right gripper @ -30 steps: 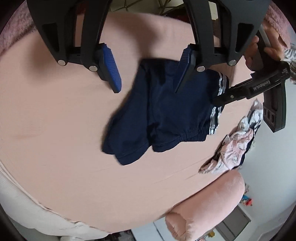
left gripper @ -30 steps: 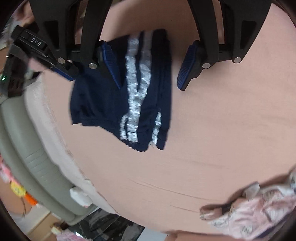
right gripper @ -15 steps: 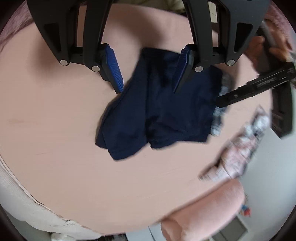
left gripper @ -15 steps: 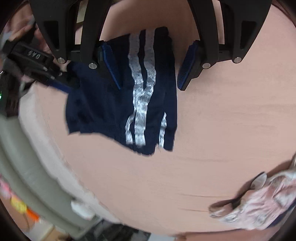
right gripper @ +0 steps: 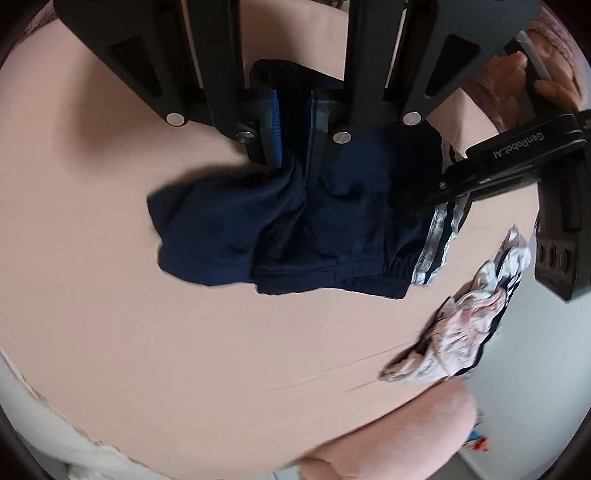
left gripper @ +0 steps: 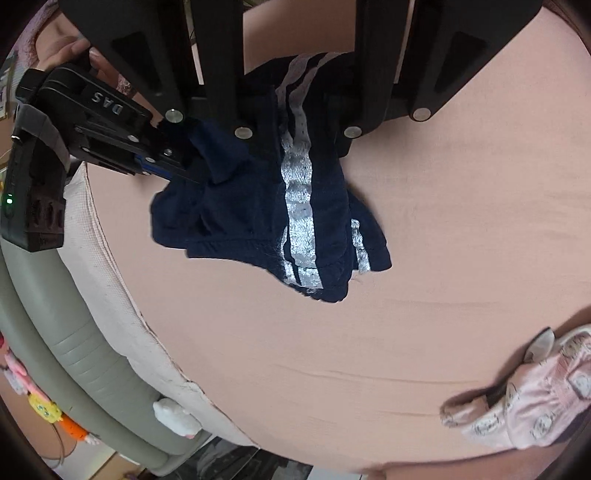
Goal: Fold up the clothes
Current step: 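Carry the folded pants with both grippers toward the white blanket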
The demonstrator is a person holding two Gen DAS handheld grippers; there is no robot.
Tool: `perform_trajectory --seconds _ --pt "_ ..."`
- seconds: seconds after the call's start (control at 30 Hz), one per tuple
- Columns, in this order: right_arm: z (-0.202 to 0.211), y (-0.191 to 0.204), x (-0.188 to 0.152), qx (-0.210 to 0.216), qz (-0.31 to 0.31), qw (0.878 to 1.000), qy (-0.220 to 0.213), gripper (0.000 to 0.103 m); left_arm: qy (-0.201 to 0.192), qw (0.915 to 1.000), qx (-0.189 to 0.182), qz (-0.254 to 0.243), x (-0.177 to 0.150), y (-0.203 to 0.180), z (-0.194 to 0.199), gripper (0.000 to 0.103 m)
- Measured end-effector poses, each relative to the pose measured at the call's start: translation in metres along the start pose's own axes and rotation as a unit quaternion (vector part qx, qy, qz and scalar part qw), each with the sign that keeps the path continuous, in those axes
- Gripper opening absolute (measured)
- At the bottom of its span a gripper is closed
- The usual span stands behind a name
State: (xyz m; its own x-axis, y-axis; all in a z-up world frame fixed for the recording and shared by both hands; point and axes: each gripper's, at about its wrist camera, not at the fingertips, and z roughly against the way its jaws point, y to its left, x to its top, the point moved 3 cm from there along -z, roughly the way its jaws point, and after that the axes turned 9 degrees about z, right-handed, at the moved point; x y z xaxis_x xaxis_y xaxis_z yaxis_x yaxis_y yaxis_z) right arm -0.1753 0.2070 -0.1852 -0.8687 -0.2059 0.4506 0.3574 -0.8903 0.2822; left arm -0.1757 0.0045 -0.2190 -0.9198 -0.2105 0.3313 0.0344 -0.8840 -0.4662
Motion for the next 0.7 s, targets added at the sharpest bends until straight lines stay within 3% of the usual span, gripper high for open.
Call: perform_trajectory --seconds 0.1,0.33,0.53,0.7 --pt "0.013 0.002 0.003 0.016 -0.008 1.000 -0.015 0.009 -0.007 0.9998 -0.011 -0.014 0.004 -0.015 0.013 0.016" --pt "0.072 -0.032 0.043 0.019 -0.016 0.998 -0.065 0.009 -0.011 0.9946 -0.058 -0.085 0.047 -0.100 0.014 0.016" --pt "0.114 -0.116 0.080 -0.019 -0.047 0.994 -0.094 0.009 -0.009 0.9884 -0.081 -0.128 0.098 -0.178 -0.026 0.016" --pt "0.128 -0.180 0.115 -0.057 -0.065 0.990 -0.107 0.009 0.001 0.9868 -0.098 -0.129 0.138 -0.230 -0.073 0.016"
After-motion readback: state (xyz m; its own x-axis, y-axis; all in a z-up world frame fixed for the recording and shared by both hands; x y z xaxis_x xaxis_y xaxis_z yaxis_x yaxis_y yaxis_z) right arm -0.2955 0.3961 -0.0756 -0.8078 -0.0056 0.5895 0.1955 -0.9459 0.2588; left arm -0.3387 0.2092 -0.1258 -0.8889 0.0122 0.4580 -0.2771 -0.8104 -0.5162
